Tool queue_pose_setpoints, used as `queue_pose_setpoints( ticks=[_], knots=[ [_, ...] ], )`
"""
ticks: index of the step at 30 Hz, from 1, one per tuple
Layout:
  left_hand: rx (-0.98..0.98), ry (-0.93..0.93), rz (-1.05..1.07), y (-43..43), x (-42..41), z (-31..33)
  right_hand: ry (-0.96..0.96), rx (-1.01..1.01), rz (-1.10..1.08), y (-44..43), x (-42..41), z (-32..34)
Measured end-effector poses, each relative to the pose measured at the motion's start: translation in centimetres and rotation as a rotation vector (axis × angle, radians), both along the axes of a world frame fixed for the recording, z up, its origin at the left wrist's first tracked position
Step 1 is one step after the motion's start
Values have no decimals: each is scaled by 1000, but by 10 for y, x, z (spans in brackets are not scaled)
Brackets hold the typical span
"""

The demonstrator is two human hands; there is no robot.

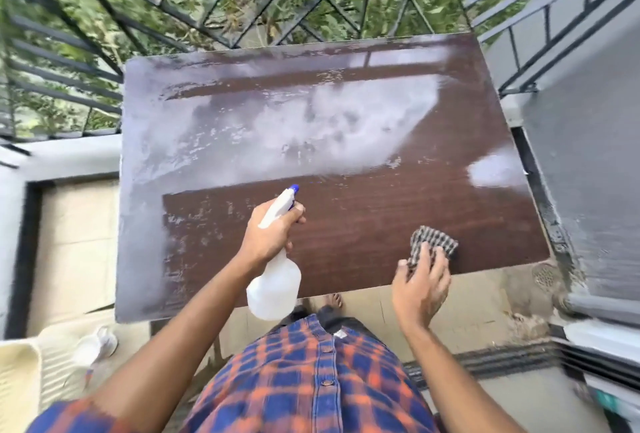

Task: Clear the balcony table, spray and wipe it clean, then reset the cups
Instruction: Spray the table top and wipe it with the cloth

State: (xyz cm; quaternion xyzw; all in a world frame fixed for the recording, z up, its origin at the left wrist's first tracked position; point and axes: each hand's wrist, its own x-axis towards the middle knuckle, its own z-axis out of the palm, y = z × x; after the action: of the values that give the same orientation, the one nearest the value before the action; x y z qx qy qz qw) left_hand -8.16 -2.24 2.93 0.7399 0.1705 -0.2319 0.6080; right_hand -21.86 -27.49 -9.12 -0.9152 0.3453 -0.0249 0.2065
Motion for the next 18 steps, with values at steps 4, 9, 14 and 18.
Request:
queue_pose_setpoints(
  ticks=[4,9,14,18],
  knots=[
    [14,19,252,45,-18,-1,-38,5,195,26,-2,7],
    [69,8,442,100,-50,-6,22,-20,298,24,12,-13],
    [31,13,611,152,-84,-18,71,-31,240,47,14,-20],
    [40,35,672,190,-100,-23,84,-71,283,118,18,-20]
  ],
)
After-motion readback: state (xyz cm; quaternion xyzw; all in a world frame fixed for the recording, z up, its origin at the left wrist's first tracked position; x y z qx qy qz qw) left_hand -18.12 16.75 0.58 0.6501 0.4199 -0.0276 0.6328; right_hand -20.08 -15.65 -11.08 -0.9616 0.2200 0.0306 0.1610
